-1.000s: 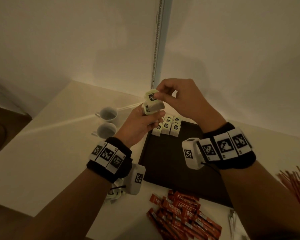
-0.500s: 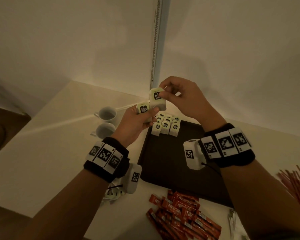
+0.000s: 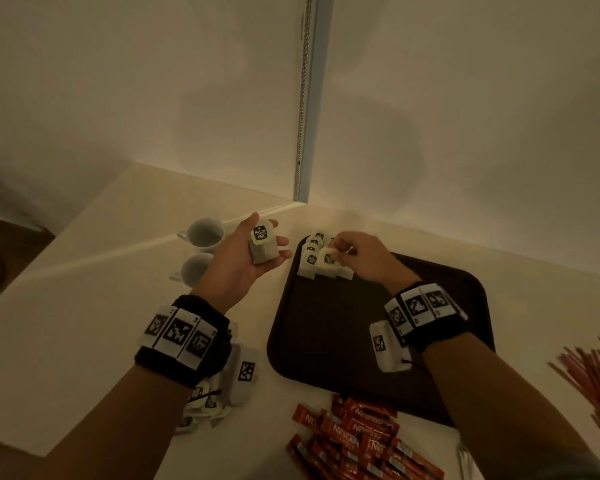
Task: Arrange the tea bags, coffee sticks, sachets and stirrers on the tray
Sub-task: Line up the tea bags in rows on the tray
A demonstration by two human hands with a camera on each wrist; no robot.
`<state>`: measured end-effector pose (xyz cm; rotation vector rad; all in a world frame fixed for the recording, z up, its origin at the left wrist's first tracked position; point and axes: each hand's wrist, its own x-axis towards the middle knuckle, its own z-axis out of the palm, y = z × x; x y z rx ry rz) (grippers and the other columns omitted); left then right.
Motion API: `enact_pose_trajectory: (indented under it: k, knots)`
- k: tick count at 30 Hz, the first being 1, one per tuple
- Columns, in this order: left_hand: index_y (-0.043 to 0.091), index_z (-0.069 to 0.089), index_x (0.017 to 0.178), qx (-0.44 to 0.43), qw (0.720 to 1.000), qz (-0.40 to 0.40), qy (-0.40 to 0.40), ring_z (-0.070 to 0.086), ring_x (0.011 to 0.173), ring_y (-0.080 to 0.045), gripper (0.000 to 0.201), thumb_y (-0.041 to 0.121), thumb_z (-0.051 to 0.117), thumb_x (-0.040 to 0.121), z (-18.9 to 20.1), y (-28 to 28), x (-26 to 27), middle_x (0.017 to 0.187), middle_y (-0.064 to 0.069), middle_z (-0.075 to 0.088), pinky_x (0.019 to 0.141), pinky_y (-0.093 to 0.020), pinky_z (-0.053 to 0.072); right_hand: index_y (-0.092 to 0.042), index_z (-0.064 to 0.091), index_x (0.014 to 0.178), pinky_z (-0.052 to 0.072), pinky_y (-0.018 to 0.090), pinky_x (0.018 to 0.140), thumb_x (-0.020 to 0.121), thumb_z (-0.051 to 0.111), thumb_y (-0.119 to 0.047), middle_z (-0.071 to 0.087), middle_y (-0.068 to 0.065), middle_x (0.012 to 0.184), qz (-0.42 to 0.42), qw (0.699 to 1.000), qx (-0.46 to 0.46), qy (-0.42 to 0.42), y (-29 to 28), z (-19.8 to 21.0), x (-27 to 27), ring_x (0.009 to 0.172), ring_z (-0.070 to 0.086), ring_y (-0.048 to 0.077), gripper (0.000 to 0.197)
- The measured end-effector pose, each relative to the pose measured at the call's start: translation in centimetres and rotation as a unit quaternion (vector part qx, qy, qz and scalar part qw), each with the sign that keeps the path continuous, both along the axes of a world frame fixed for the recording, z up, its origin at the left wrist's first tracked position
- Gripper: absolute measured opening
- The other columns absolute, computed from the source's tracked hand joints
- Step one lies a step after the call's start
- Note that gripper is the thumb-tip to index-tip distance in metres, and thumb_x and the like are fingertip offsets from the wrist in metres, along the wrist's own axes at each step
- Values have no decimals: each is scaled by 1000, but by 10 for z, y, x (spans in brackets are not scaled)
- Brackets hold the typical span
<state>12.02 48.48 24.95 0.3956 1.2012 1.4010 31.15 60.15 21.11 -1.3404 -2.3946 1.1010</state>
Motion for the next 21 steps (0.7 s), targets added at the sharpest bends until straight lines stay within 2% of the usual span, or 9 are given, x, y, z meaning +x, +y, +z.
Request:
enact_pose_trajectory:
  k: [2, 5, 7, 11, 15, 19, 21]
  knots:
    - [13, 58, 102, 3, 1000, 0, -11, 65, 78, -25, 39, 41, 31, 101, 2, 2, -1, 85, -10, 67, 59, -25, 56, -10, 63, 107, 37, 11, 67, 91, 59, -17, 59, 1, 104, -6, 999, -29, -39, 4, -28, 2, 93, 54, 12, 18]
    - [14, 58, 101, 1, 1000, -1, -12, 64, 76, -24, 40, 41, 29, 101, 3, 6, -2, 84, -10, 66, 58, -24, 55, -8, 63, 104, 40, 16, 74, 89, 62, -17, 64, 7, 105, -26, 997, -25, -62, 9, -61, 4, 96, 58, 15, 18]
    - [14, 58, 99, -5, 1000, 0, -11, 63, 75, -24, 40, 41, 29, 101, 2, 9, -3, 83, -10, 65, 57, -24, 55, -6, 63, 101, 42, 17, 74, 88, 63, -16, 66, 10, 101, -57, 997, -18, -48, 14, -74, 1, 95, 61, 19, 16]
    - [14, 59, 99, -9, 1000, 4, -4, 64, 75, -23, 39, 39, 30, 102, -1, 12, -3, 83, -10, 65, 58, -24, 55, -5, 63, 95, 45, 21, 75, 87, 63, -9, 67, 11, 100, -120, 992, 1, -27, 24, -87, -9, 93, 61, 18, 9]
    - [13, 58, 101, -3, 1000, 2, 2, 64, 74, -21, 38, 38, 28, 102, -3, 13, -4, 83, -10, 65, 59, -23, 55, -6, 64, 92, 44, 21, 74, 87, 63, -10, 66, 8, 100, -135, 990, 21, -47, 33, -94, -17, 88, 57, 14, 6]
    - [13, 57, 103, 2, 1000, -6, -2, 67, 71, -19, 44, 43, 25, 102, -8, 14, -8, 81, -9, 67, 61, -23, 56, -8, 65, 92, 49, 28, 84, 88, 62, -12, 66, 9, 103, -138, 988, 31, -68, 40, -100, -22, 97, 60, 20, 6]
    - [13, 57, 105, 3, 1000, -10, -3, 68, 72, -20, 49, 47, 22, 101, -8, 14, -9, 82, -10, 68, 61, -24, 56, -9, 65, 91, 49, 29, 85, 88, 61, -10, 66, 9, 103, -141, 987, 31, -73, 42, -101, -24, 98, 61, 20, 5]
